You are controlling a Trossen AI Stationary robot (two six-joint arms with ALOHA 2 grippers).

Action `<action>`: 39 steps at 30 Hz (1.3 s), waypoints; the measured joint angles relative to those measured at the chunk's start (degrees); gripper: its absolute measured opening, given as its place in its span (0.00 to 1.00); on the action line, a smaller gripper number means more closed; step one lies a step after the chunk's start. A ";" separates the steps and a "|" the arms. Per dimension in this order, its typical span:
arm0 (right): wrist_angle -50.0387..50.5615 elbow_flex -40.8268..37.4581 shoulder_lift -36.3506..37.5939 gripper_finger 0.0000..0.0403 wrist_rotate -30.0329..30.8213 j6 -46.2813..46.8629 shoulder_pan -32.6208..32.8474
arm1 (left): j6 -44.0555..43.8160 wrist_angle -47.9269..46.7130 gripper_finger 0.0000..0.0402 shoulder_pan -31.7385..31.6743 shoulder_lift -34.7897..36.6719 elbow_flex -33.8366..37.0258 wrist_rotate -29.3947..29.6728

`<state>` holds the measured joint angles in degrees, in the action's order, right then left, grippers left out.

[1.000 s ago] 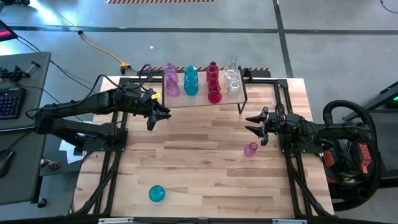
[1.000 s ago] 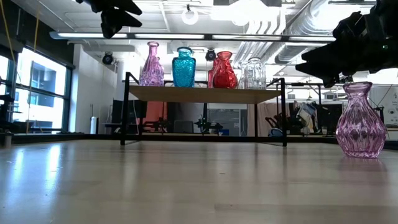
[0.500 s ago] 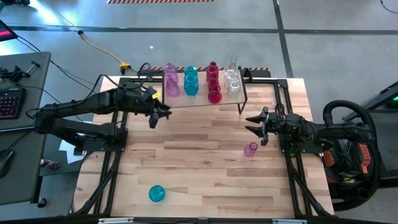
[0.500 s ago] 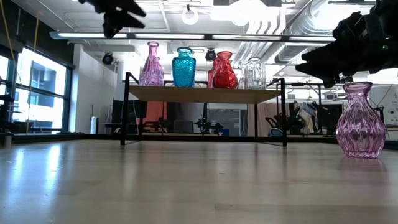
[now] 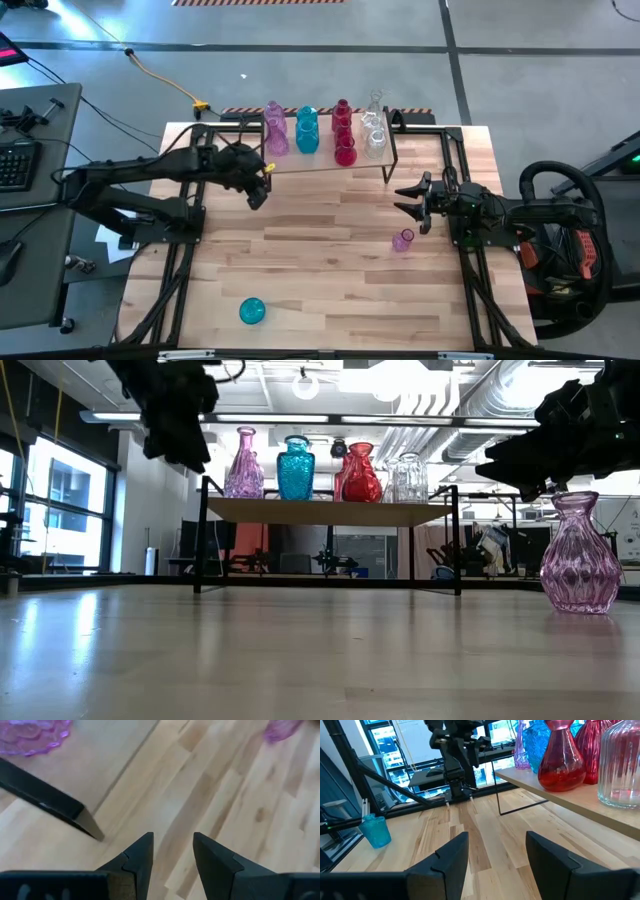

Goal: Sort vases onto shelf
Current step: Adjust the shelf

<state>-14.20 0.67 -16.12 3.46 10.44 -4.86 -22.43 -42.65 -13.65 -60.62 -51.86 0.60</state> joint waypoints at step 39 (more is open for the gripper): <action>0.23 0.00 0.00 0.45 0.00 -0.01 -0.01 | 5.21 0.94 0.33 -10.77 -5.26 0.04 0.50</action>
<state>-13.96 0.67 -16.12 3.46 10.42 -4.88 -17.22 -41.71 -24.42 -65.88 -51.81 1.10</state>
